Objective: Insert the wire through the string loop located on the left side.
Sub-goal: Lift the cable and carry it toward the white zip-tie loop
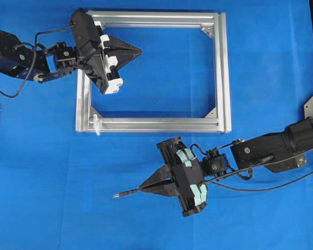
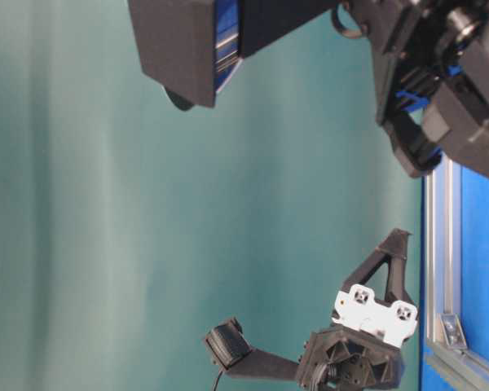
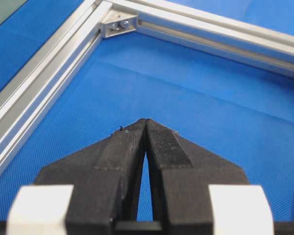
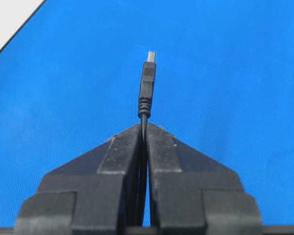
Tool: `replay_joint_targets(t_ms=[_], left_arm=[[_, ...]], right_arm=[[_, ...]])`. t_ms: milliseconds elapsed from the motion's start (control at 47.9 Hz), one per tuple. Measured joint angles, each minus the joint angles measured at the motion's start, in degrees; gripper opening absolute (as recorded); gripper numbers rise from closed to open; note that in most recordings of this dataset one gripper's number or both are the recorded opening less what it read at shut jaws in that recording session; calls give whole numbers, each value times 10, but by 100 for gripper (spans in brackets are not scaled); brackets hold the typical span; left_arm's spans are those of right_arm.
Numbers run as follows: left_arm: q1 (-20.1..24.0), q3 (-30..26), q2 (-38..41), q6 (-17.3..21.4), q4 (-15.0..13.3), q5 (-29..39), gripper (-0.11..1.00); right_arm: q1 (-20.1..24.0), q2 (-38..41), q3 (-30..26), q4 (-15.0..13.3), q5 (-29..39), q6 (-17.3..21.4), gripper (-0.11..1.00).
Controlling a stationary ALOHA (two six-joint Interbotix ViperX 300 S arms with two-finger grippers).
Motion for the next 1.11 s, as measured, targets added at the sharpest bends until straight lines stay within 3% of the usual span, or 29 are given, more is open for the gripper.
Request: replay_joint_targets(t_ms=[564, 1106], left_arm=[[0, 1, 0, 0, 1, 0, 0], [-1, 1, 0, 0, 1, 0, 0]], right_arm=[[-14, 0, 3, -1, 0, -1, 1], [-127, 0, 6, -1, 0, -22, 1]])
